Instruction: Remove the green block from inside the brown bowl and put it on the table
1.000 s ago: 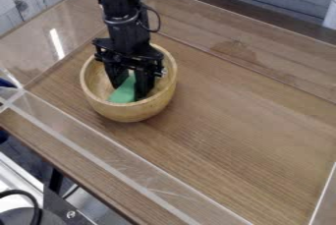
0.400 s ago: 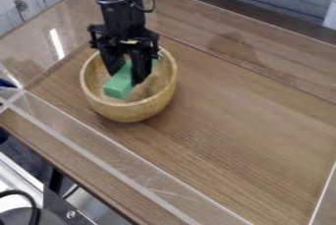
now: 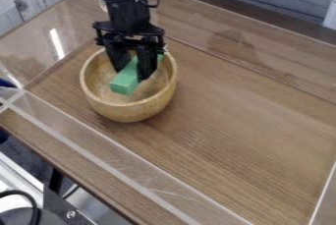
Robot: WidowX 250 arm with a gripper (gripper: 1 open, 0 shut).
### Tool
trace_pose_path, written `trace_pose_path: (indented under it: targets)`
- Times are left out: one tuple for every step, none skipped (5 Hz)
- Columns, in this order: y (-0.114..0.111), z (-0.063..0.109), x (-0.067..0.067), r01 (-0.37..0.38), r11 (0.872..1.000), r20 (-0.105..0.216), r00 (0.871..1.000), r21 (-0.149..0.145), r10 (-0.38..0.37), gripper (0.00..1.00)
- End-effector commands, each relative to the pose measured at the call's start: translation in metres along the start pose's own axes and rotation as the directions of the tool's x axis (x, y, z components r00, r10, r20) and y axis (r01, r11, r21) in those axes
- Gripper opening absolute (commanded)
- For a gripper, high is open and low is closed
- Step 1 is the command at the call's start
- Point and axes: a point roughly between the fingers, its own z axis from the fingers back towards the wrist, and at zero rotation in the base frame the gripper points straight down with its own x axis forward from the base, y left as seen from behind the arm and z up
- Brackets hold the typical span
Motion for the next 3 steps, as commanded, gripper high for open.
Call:
trace_pose_path:
  targets:
    - [-0.005,0.023,0.01,0.0,1.0,0.083,0.997,0.003,0.0,0.0]
    - [-0.012,0.03,0.01,-0.002,1.0,0.101,0.995,-0.01,0.003,0.0]
    - [-0.028,0.029,0.009,0.017,1.0,0.106,0.994,-0.017,-0.016,0.0]
